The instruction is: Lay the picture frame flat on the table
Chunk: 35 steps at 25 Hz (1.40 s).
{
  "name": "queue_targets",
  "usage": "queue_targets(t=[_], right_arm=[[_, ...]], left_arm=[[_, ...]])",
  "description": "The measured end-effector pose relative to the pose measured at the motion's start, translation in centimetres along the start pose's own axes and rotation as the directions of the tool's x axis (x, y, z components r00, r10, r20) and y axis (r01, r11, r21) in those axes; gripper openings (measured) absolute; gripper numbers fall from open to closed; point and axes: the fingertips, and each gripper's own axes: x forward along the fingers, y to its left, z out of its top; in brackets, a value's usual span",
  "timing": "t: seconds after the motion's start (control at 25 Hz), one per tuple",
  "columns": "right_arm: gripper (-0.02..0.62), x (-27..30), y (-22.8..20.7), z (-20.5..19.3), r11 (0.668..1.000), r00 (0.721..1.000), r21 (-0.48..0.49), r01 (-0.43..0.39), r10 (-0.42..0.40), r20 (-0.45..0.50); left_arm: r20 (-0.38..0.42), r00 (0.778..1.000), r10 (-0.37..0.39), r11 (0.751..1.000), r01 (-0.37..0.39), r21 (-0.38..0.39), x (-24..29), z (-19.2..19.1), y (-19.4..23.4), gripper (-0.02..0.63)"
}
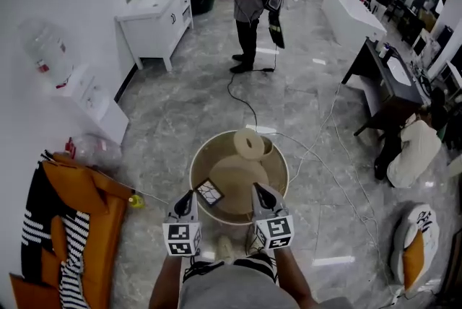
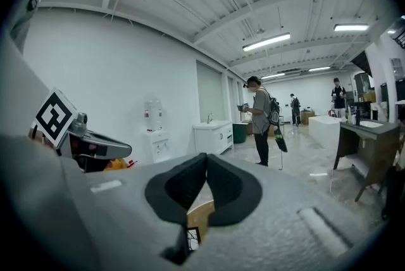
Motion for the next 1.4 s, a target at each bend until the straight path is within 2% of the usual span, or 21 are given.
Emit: queue_targets(t=[0.2,0.44,1.4], right_arm=[[0.0,-2.2,2.6,0.1,1.0,1.0,0.007,-0.006,0.006,0.012],[0.0,-3.5,4.0,0.2,0.999,1.0,-0.038,-0.012,0.012,0.004],[-0.001,-5.4,3.3,-0.6,0.999,1.0,-0.033,0.007,-0.007,-0.004]], left_arm=[[0.018,1.0,-0.001,1.0,0.001,0.01,-3.9,-0.6,-0.1,0.026],[0.04,0.999,0.006,1.0,-0.007,0.017,-6.1,-0.3,0.2,0.026],[0.035,0.999,-0.014,1.0,0.014,0.019,-5.9,-1.2,-1.6,0.026]])
